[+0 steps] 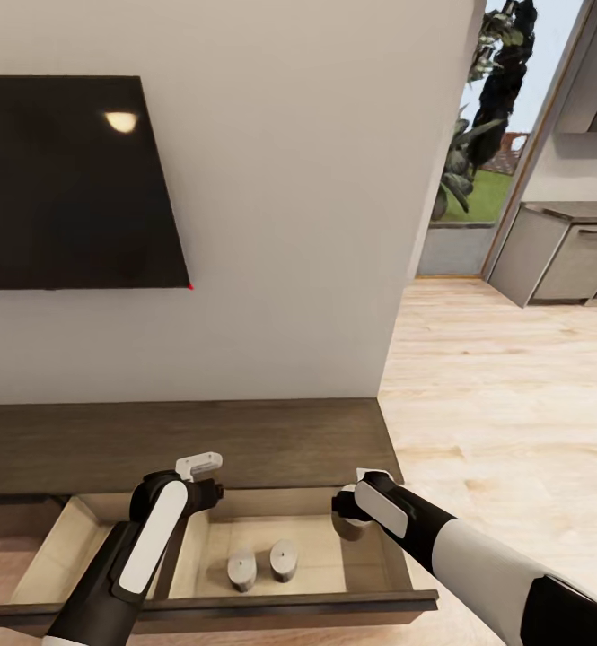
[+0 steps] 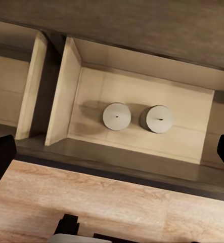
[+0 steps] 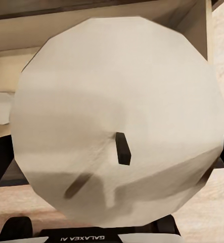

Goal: Place each of the two pumpkins and all three candles from the living room inside a cabinet in the living room (use any cabinet), then make sure every cabinet is closed, and position the cauldron so it is next to a table in the living room.

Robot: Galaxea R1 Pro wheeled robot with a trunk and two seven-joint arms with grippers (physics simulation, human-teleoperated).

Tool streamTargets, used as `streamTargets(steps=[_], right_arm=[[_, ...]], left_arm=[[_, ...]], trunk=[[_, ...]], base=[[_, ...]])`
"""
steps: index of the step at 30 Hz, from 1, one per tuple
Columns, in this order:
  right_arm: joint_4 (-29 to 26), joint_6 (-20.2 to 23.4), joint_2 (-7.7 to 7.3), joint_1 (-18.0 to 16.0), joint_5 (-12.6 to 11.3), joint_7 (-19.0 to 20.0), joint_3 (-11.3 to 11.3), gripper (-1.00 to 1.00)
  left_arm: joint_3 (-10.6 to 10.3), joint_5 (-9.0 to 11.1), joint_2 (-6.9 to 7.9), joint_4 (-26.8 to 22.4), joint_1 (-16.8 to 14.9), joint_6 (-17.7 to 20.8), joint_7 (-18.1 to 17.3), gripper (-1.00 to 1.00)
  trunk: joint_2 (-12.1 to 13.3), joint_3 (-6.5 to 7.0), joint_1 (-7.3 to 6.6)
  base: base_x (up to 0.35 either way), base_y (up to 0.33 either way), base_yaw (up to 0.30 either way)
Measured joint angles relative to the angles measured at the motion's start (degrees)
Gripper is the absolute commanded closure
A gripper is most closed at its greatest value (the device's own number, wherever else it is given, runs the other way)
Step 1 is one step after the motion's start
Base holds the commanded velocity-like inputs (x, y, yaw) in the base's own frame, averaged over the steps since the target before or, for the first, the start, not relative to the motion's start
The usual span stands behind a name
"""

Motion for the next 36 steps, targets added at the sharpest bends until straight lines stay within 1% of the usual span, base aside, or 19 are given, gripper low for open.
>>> streamTargets(steps=[6,13,15,20,24,29,32,33,35,36], right_arm=[[0.0,-0.1,0.07,0.0,0.0,0.0,0.0,1.00],[-0.1,0.0,0.11,0.0,0.0,0.1,0.0,1.00],[-0.1,-0.1,0.12,0.0,0.0,0.1,0.0,1.00],[0.0,-0.6,0.18,0.0,0.1,0.1,0.0,1.00],[0.0,-0.7,0.16,0.0,0.1,0.1,0.0,1.00],[0.1,-1.0,0.03,0.0,0.0,0.0,0.0,1.00],[1.3,-1.1,0.16,0.0,0.1,0.0,-0.1,1.00],[1.6,-1.1,0.20,0.0,0.1,0.0,-0.1,1.00],[1.9,-1.2,0.27,0.0,0.0,0.0,-0.1,1.00],[2.1,-1.1,0.30,0.0,0.0,0.0,-0.1,1.00]], left_arm=[[0.1,-0.1,0.03,-0.1,0.0,0.0,0.0,-1.00],[0.2,0.0,0.04,-0.5,0.0,0.0,0.0,-1.00],[0.2,0.5,0.04,-0.6,0.0,0.1,0.0,-1.00],[0.2,3.5,0.19,-0.8,0.0,0.1,0.0,-1.00],[0.1,4.4,0.24,-0.9,0.0,0.2,0.0,-1.00],[0.1,4.7,0.27,-1.0,0.0,0.2,0.0,-1.00],[0.1,4.9,0.16,-1.2,0.0,0.2,-0.1,-1.00],[0.1,5.3,0.17,-1.6,0.0,0.2,-0.1,-1.00],[0.1,6.9,0.30,-2.7,0.3,0.2,-0.1,-1.00],[0.1,9.9,0.61,-3.9,0.7,0.2,-0.1,-1.00]], trunk=[[0.0,0.00,0.00],[-2.8,-1.25,1.53],[-3.6,-1.61,1.97],[-5.6,-2.51,3.07],[-7.2,-3.23,3.95],[-9.2,-4.13,5.05],[-10.4,-4.67,5.71],[-10.8,-4.85,5.93],[-11.6,-5.21,6.37],[-12.0,-5.39,6.59]], base=[[0.002,0.000,0.000],[0.000,0.000,0.000],[0.000,0.000,0.000],[0.000,0.000,0.000],[0.000,0.000,0.000],[0.000,0.000,0.000],[0.000,0.000,0.000],[0.000,0.000,0.000],[0.000,0.000,0.000],[0.000,0.000,0.000]])
